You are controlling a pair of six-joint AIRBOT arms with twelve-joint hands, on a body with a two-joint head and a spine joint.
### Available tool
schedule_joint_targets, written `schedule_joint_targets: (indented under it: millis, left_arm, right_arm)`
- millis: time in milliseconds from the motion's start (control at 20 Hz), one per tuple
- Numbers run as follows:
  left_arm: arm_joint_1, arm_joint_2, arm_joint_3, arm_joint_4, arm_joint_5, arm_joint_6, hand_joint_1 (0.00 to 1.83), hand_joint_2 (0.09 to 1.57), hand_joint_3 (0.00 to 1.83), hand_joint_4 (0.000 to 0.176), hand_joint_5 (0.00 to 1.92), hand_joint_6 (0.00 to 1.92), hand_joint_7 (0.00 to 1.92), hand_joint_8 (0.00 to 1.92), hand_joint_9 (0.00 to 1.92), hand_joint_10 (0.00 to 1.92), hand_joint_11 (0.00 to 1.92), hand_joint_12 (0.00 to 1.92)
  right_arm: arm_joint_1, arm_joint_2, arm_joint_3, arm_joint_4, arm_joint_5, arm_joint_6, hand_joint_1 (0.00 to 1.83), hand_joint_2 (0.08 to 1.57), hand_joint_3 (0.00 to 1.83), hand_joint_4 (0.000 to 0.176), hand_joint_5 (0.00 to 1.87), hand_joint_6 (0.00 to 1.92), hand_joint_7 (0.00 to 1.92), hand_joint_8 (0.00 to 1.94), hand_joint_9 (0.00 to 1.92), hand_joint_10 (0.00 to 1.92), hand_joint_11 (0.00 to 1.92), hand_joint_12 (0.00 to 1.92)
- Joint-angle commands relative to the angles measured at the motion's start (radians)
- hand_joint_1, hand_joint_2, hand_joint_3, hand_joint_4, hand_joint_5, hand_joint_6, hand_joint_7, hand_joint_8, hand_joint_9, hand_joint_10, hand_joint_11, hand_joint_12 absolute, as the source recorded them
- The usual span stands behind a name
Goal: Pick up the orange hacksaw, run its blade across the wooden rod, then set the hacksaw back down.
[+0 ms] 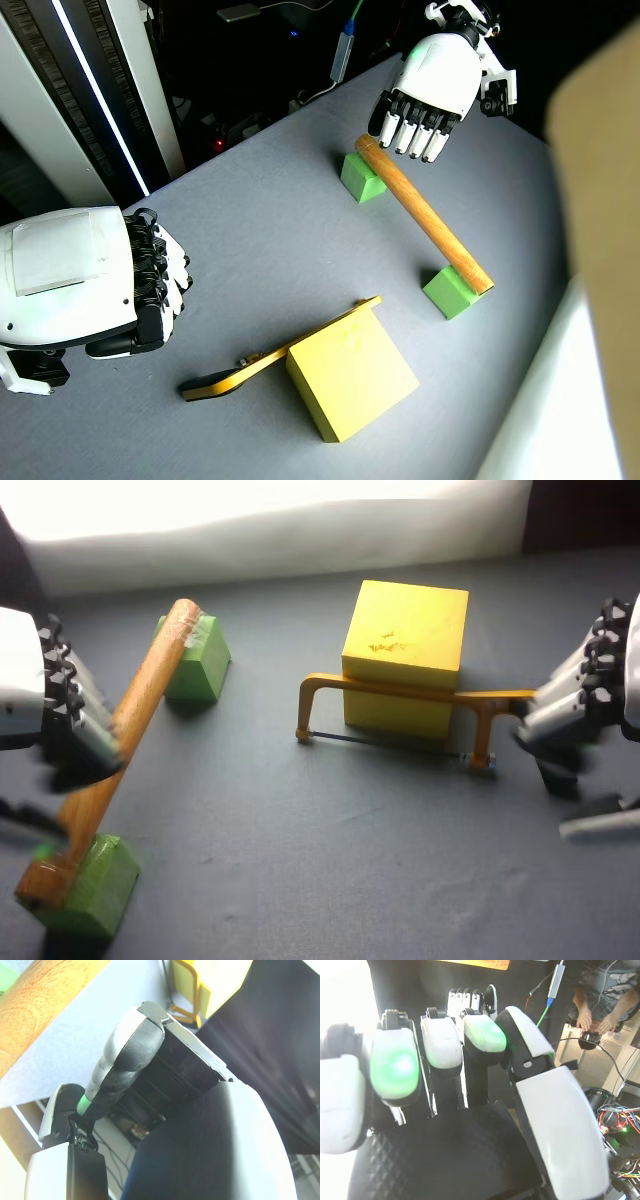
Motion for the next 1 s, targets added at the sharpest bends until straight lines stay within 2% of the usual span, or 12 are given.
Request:
schedule_joint_targets:
  millis: [0,150,200,250,400,500,600,700,800,850,950]
  left_arm:
    - [-0.005,0.002,0.003,-0.082,-0.054,0.0,0.0,1.17,0.01,0.0,0.0,0.0,0.0,0.0,0.01,0.0,0.0,0.1]
    - [-0.005,0.0,0.009,-0.082,-0.054,0.0,0.0,1.18,0.0,0.0,0.0,0.0,0.03,0.0,0.04,0.0,0.0,0.18]
    - [-0.008,0.0,0.009,-0.082,-0.054,0.0,0.0,1.17,0.0,0.0,0.0,0.0,0.03,0.01,0.05,0.0,0.0,0.18]
    - [-0.008,0.0,0.008,-0.082,-0.054,0.0,0.0,1.18,0.0,0.0,0.0,0.0,0.03,0.0,0.04,0.0,0.0,0.15]
    - [-0.008,-0.001,0.009,-0.082,-0.06,0.0,0.0,1.19,0.0,0.0,0.01,0.0,0.03,0.0,0.03,0.0,0.0,0.11]
    - [-0.008,-0.001,0.004,-0.082,-0.06,0.001,0.0,1.18,0.0,0.0,0.02,0.0,0.04,0.0,0.04,0.0,0.0,0.15]
    - [-0.026,0.0,-0.003,-0.082,-0.054,0.011,0.0,1.19,0.0,0.0,0.03,0.0,0.06,0.0,0.06,0.0,0.0,0.22]
    - [-0.052,0.002,-0.005,-0.078,-0.051,0.012,0.0,1.19,0.0,0.0,0.03,0.0,0.07,0.0,0.07,0.0,0.0,0.23]
    - [-0.083,0.004,-0.001,-0.03,-0.052,0.011,0.0,1.19,0.0,0.0,0.01,0.0,0.04,0.0,0.05,0.0,0.0,0.18]
    - [-0.086,0.005,-0.003,-0.028,-0.052,0.011,0.0,1.2,0.0,0.0,0.01,0.0,0.05,0.0,0.05,0.0,0.0,0.2]
    - [-0.106,0.002,-0.002,0.022,-0.049,0.008,0.02,1.21,0.0,0.0,0.02,0.0,0.05,0.0,0.05,0.0,0.0,0.2]
  right_arm:
    - [0.012,0.004,0.0,0.06,0.093,0.002,0.07,1.11,0.01,0.0,0.08,0.0,0.09,0.0,0.08,0.01,0.0,0.42]
    - [0.012,0.006,0.0,0.065,0.093,0.01,0.09,1.12,0.0,0.0,0.07,0.0,0.09,0.0,0.07,0.0,0.0,0.36]
    - [0.01,0.008,0.0,0.083,0.091,0.04,0.04,1.13,0.0,0.0,0.05,0.0,0.07,0.0,0.05,0.0,0.0,0.3]
    - [0.007,0.011,0.0,0.099,0.087,0.072,0.08,1.13,0.0,0.0,0.06,0.01,0.07,0.0,0.06,0.0,0.0,0.29]
    - [-0.005,0.035,-0.003,0.192,0.058,0.249,0.08,1.12,0.0,0.0,0.07,0.0,0.07,0.0,0.07,0.0,0.0,0.31]
    - [-0.025,0.066,-0.014,0.275,0.038,0.336,0.19,1.1,0.0,0.0,0.07,0.0,0.08,0.0,0.07,0.0,0.0,0.34]
    - [-0.057,0.106,-0.028,0.371,0.029,0.404,0.39,1.07,0.0,0.0,0.09,0.0,0.09,0.0,0.08,0.0,0.0,0.38]
    - [-0.076,0.143,-0.037,0.39,0.0,0.492,0.43,1.08,0.0,0.0,0.07,0.0,0.08,0.0,0.08,0.0,0.0,0.38]
    - [-0.091,0.18,-0.043,0.397,-0.026,0.547,0.52,1.12,0.01,0.0,0.01,0.0,0.02,0.0,0.02,0.0,0.0,0.24]
    - [-0.105,0.195,-0.048,0.415,-0.032,0.553,0.58,1.13,0.01,0.0,0.0,0.0,0.0,0.0,0.01,0.0,0.0,0.23]
    - [-0.196,0.234,-0.093,0.573,0.006,0.521,0.73,1.12,0.0,0.0,0.0,0.0,0.0,0.0,0.0,0.0,0.0,0.21]
